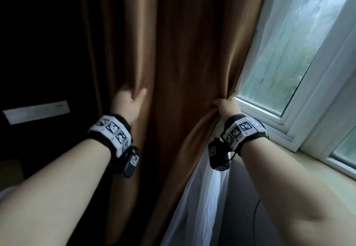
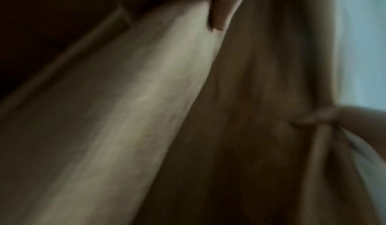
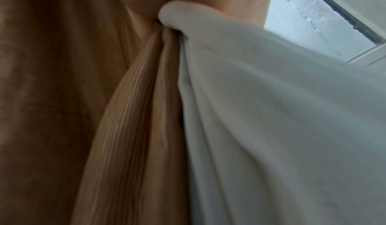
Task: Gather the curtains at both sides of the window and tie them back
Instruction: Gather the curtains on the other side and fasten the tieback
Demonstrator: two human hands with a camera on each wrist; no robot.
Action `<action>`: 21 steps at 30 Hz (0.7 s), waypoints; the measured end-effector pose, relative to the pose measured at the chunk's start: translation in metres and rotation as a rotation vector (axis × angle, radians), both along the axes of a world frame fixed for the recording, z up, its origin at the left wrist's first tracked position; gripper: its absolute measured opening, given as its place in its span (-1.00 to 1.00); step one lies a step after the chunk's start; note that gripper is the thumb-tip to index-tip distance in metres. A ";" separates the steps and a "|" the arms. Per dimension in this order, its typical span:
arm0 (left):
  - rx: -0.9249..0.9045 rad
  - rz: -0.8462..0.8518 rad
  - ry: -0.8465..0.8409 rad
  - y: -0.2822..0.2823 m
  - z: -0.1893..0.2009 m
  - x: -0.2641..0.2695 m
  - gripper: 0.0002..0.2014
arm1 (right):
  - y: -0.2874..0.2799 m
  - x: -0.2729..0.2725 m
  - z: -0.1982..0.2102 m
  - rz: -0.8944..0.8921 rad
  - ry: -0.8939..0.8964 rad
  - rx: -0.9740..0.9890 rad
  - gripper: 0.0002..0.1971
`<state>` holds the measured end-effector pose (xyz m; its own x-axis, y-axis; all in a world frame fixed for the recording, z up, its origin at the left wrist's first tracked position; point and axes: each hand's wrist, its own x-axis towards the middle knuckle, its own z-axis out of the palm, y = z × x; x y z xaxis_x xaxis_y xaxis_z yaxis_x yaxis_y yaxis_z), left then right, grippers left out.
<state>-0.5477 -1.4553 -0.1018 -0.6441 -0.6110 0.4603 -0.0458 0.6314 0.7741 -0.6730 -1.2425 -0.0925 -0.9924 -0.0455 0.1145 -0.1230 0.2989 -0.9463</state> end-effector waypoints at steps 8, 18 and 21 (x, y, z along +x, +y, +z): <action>-0.084 -0.556 -0.252 0.093 -0.034 -0.039 -0.51 | -0.003 0.019 0.006 0.095 0.001 -0.108 -0.57; -0.505 -0.632 -0.701 0.113 -0.054 -0.057 -0.55 | -0.002 0.017 -0.002 0.211 0.020 -0.147 -0.30; -0.527 -0.626 -0.743 0.103 -0.054 -0.058 -0.60 | -0.004 0.012 0.004 -0.048 0.109 0.062 -0.50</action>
<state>-0.6060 -1.3524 -0.1561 -0.9950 0.0781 -0.0628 0.0546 0.9481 0.3134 -0.6607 -1.2466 -0.0880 -0.9755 -0.0084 0.2199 -0.2078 0.3640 -0.9079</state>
